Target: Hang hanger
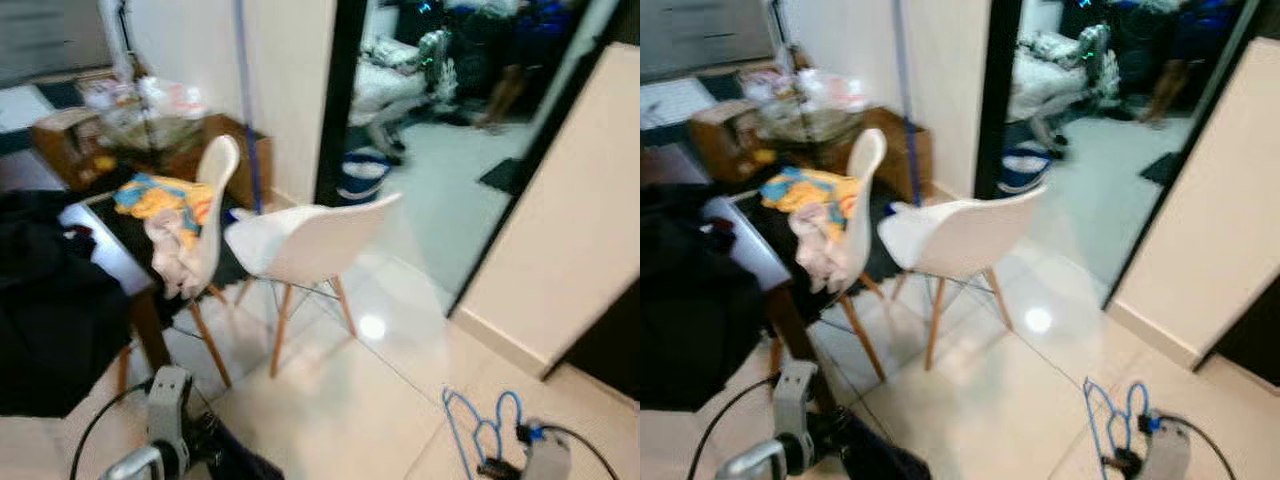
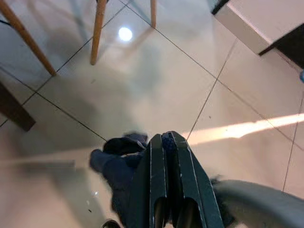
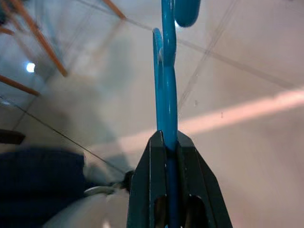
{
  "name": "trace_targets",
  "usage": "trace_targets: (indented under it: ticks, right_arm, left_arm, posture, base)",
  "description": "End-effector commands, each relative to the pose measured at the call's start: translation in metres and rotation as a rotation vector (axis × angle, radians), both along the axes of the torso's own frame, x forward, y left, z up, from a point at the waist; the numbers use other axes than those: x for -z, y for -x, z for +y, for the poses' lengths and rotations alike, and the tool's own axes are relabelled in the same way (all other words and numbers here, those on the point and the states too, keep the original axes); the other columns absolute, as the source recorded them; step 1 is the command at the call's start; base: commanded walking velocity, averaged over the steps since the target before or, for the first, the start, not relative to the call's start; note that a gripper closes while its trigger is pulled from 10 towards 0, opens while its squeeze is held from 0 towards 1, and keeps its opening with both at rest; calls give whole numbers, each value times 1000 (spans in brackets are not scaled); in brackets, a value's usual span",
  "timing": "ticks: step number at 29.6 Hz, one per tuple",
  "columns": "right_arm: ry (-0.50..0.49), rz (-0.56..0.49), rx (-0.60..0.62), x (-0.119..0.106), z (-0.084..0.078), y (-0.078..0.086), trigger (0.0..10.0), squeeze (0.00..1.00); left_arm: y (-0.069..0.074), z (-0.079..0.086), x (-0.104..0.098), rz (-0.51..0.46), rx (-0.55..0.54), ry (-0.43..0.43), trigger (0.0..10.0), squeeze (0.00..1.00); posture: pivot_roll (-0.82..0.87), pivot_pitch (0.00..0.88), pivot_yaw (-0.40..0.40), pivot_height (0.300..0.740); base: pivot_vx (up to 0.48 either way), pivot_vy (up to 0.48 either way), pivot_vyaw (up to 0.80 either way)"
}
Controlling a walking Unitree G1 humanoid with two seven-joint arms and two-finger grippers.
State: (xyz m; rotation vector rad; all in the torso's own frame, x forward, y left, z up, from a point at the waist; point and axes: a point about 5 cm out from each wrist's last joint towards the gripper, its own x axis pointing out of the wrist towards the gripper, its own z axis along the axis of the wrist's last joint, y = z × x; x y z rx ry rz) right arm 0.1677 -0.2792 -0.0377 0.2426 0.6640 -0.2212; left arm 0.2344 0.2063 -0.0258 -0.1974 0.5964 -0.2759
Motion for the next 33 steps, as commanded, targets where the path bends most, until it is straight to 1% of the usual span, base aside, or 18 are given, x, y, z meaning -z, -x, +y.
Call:
trace_targets:
  ticks: [1, 4, 12, 16, 23, 33]
  right_arm:
    - [-11, -10, 23, 1, -4, 4, 10000, 0]
    - [-20, -14, 26, 2, -4, 5, 10000, 0]
    - [-33, -17, 24, 5, -3, 6, 10000, 0]
    - [-56, -11, 19, 8, -2, 10, 10000, 0]
    - [-61, -16, 19, 8, -4, 14, 10000, 0]
    - [-71, -28, 4, 6, -3, 12, 10000, 0]
  left_arm:
    - [0, 1, 0, -9, -8, 2, 10000, 0]
    - [1, 2, 1, -13, -11, 3, 10000, 0]
    - [3, 6, 1, -28, -4, 4, 10000, 0]
    - [6, 9, 2, -36, -11, 5, 10000, 0]
    - [9, 10, 2, -43, -14, 11, 10000, 0]
    - [9, 12, 2, -46, 10, 12, 10000, 0]
  posture:
    - [-20, 40, -18, 740]
    - [-31, 51, -10, 740]
    - [-29, 43, -5, 740]
    - [-26, 59, -5, 740]
    - [-28, 75, -7, 740]
    - [-38, 83, 2, 740]
  base:
    - [0, 0, -800]
    - [0, 0, -800]
    - [0, 0, -800]
    - [0, 0, -800]
    - [0, 0, -800]
    - [0, 0, -800]
